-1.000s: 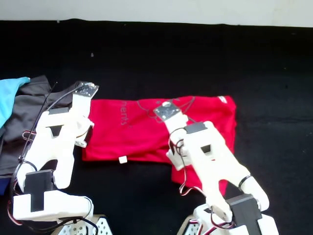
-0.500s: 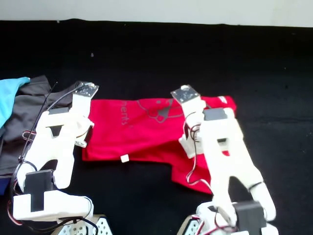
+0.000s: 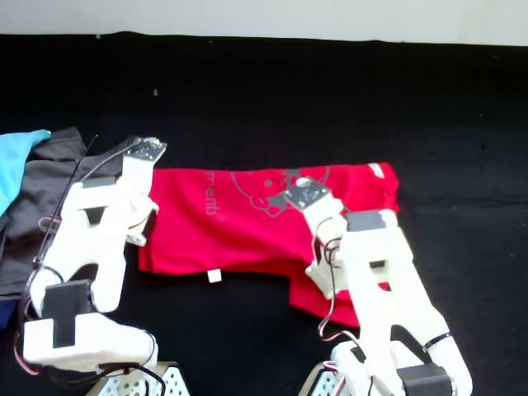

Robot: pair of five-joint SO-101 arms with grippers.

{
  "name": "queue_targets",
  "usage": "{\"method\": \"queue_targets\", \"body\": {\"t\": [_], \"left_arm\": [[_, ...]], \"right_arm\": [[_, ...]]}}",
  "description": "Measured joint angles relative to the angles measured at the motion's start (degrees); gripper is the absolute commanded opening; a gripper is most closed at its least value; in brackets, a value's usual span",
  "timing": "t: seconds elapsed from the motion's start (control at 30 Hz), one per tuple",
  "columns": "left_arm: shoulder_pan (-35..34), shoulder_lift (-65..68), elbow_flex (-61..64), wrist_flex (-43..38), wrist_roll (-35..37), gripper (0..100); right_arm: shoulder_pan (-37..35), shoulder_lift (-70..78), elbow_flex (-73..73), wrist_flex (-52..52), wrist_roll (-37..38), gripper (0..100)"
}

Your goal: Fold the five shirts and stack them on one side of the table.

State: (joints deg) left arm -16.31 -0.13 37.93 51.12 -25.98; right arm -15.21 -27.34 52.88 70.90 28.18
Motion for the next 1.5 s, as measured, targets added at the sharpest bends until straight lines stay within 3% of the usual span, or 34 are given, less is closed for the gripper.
{"method": "queue_targets", "body": {"t": [0.17,0.33,0.47,0.57,0.77,1.07,1.2,1.4,1.5], "left_arm": [[0.00,0.09,-10.20,11.78,-0.09,1],[1.14,0.09,-17.93,21.71,-0.09,1],[7.74,0.44,-18.29,26.90,-0.09,1],[12.40,0.44,-14.33,25.49,1.76,1],[10.55,0.44,-3.08,14.95,2.02,1],[0.79,1.32,-1.32,9.67,-5.10,1],[-0.53,5.54,-4.31,9.41,-5.36,1],[-0.62,9.58,-8.00,11.34,-5.36,1],[-0.62,9.85,-8.09,11.34,-5.36,1]], "right_arm": [[-5.10,-0.53,0.70,-0.79,-2.02,21.2],[-7.12,-0.79,-7.47,6.68,-3.78,21.1],[-5.45,-0.88,-15.82,12.40,-3.87,15.9],[-0.88,-0.88,-15.03,9.58,-3.87,0.2],[6.07,-0.88,-2.73,-0.53,-0.62,10.8],[14.59,-0.88,10.46,-10.29,7.38,11.3],[16.26,-1.49,10.81,-9.32,9.93,11.3],[16.70,-1.58,1.67,2.46,10.73,11.8],[16.79,-3.25,-5.19,7.65,10.81,18.1]]}}
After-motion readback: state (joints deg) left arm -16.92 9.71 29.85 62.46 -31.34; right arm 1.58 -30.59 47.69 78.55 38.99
